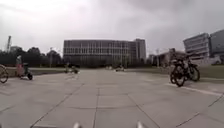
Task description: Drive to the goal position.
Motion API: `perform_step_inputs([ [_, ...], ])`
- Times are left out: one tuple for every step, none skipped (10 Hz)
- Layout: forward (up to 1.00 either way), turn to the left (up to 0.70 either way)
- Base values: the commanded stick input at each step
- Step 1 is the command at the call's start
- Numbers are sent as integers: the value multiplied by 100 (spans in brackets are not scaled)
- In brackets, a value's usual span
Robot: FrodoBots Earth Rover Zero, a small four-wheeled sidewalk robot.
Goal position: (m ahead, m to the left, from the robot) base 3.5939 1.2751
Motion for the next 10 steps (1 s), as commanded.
perform_step_inputs([
  [50,0],
  [50,0],
  [50,0],
  [50,0],
  [50,0],
  [50,0],
  [50,0],
  [50,0],
  [50,0],
  [50,0],
])
